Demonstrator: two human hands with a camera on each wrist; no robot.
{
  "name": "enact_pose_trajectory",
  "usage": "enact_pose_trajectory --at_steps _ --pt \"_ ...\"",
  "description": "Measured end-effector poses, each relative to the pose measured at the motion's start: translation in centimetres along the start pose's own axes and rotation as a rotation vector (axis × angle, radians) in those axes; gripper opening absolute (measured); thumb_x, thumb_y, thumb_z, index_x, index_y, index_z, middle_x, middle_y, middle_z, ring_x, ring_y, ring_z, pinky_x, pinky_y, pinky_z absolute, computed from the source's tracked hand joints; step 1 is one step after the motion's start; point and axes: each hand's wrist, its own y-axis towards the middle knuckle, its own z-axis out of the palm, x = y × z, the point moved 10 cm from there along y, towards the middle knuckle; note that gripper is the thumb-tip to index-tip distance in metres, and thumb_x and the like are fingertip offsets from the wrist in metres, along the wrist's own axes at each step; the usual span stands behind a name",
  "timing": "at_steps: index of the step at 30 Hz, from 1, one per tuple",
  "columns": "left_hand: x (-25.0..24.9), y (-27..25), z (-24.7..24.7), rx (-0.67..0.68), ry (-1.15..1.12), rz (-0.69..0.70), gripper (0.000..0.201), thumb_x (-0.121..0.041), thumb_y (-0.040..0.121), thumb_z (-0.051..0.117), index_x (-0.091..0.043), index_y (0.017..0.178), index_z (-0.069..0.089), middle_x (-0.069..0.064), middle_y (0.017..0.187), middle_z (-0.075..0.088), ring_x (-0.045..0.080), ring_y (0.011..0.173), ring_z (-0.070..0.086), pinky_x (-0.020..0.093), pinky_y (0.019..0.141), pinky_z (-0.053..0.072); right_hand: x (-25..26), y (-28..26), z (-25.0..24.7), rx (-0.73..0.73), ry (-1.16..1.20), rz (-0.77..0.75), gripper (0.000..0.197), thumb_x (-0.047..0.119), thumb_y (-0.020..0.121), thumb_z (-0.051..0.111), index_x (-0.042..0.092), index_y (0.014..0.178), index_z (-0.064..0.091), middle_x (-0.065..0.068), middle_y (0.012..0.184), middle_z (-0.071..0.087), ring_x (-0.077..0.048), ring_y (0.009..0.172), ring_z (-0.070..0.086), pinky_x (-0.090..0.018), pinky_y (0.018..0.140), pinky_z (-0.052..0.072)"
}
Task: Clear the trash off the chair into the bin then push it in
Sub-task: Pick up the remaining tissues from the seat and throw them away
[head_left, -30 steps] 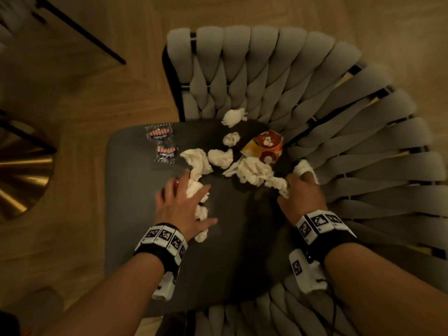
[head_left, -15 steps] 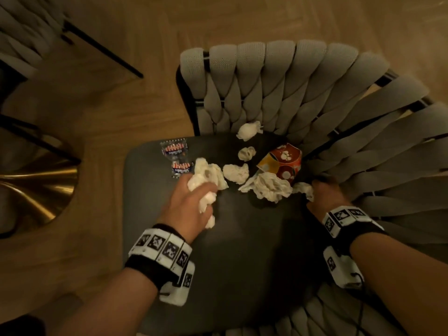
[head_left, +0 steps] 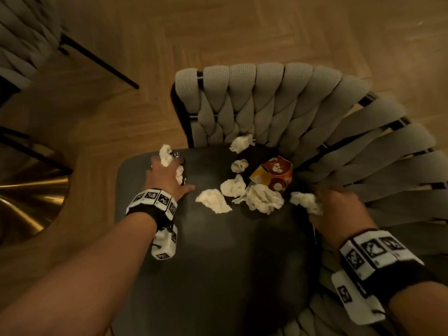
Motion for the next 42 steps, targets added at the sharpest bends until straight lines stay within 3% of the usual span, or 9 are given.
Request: enact_pose_trajectory --at_steps 3,6,13,16,21,29,37,40,42 --pt "-0.3 0.1 -0.7 -0.044 -0.067 0.044 0.049 -0.029 0.066 0.079 -0.027 0.11 0.058 0.017 0.124 0.039 0.042 0.102 0.054 0.043 0.093 0.048 5.5 -1.6 1.6 0.124 0.05 -0.24 0.028 0.024 0.08 0.069 0.019 0.107 0.062 -0.001 0.111 0.054 -0.02 0.101 0.053 -0.029 0.084 0.046" --pt "-0.7 -0.8 -1.3 -0.075 -0.034 0.088 0.022 -0.021 0.075 0.064 -0.025 0.096 0.061 0.015 0.111 0.046 0.039 0.093 0.056 0.038 0.08 0.049 9.1 -0.3 4.9 0.192 -0.012 -0.332 0.042 0.025 0.084 0.064 0.023 0.124 0.05 -0.002 0.133 0.041 -0.026 0.122 0.04 -0.038 0.098 0.046" --pt "-5.0 -6.9 -0.6 -0.076 -0.199 0.327 0.039 -0.013 0.075 0.071 -0.026 0.11 0.061 0.012 0.122 0.04 0.027 0.099 0.05 0.028 0.088 0.04 10.9 1.8 10.1 0.204 -0.291 -0.286 0.06 0.024 0.083 0.066 0.025 0.136 0.037 -0.016 0.154 0.001 -0.049 0.134 0.011 -0.058 0.106 0.034" --pt "-7.5 -7.3 2.8 0.039 -0.119 0.398 0.05 -0.021 0.074 0.072 -0.033 0.119 0.051 0.012 0.128 0.032 0.033 0.105 0.05 0.044 0.092 0.05 10.4 2.4 10.2 0.206 -0.35 -0.268 0.06 0.013 0.084 0.064 0.02 0.138 0.037 -0.019 0.153 0.006 -0.053 0.131 0.017 -0.055 0.102 0.041" --pt "-9.3 -6.7 6.9 0.275 0.051 0.35 0.092 -0.049 0.067 0.075 -0.053 0.134 0.012 0.011 0.147 0.012 0.04 0.127 0.031 0.054 0.103 0.039 9.8 2.3 9.8 0.292 -0.244 -0.321 0.044 0.01 0.088 0.057 0.021 0.13 0.05 -0.013 0.142 0.031 -0.043 0.127 0.031 -0.047 0.098 0.046" --pt "-9.5 -5.6 7.5 0.164 0.222 0.357 0.059 -0.034 0.084 0.057 -0.048 0.131 0.024 0.013 0.142 0.022 0.038 0.12 0.03 0.053 0.1 0.039 5.0 3.3 0.8 -0.049 0.036 -0.319 0.031 0.025 0.076 0.071 0.026 0.106 0.064 -0.009 0.119 0.051 -0.033 0.105 0.05 -0.043 0.085 0.049" --pt "-9.5 -6.2 6.5 0.153 0.13 0.453 0.056 -0.024 0.081 0.064 -0.039 0.129 0.038 0.014 0.133 0.03 0.036 0.115 0.042 0.045 0.093 0.048 5.8 8.7 4.7 0.101 -0.25 -0.202 0.058 0.045 0.081 0.061 0.041 0.133 0.037 -0.008 0.151 0.011 -0.048 0.132 0.01 -0.062 0.105 0.032" --pt "-8.7 -7.0 5.9 0.141 0.087 0.467 0.052 -0.024 0.08 0.066 -0.036 0.125 0.044 0.013 0.128 0.035 0.034 0.109 0.048 0.044 0.088 0.051 5.8 9.0 6.5 0.115 -0.246 -0.183 0.066 0.053 0.079 0.061 0.046 0.136 0.028 -0.008 0.151 0.005 -0.052 0.132 0.01 -0.066 0.107 0.027" --pt "-8.6 -7.5 5.1 0.107 0.041 0.472 0.049 -0.024 0.078 0.068 -0.036 0.122 0.048 0.012 0.127 0.037 0.034 0.103 0.052 0.044 0.085 0.053 6.1 9.2 7.1 0.127 -0.229 -0.21 0.064 0.043 0.083 0.061 0.041 0.138 0.029 -0.013 0.151 0.007 -0.053 0.131 0.021 -0.06 0.104 0.038"
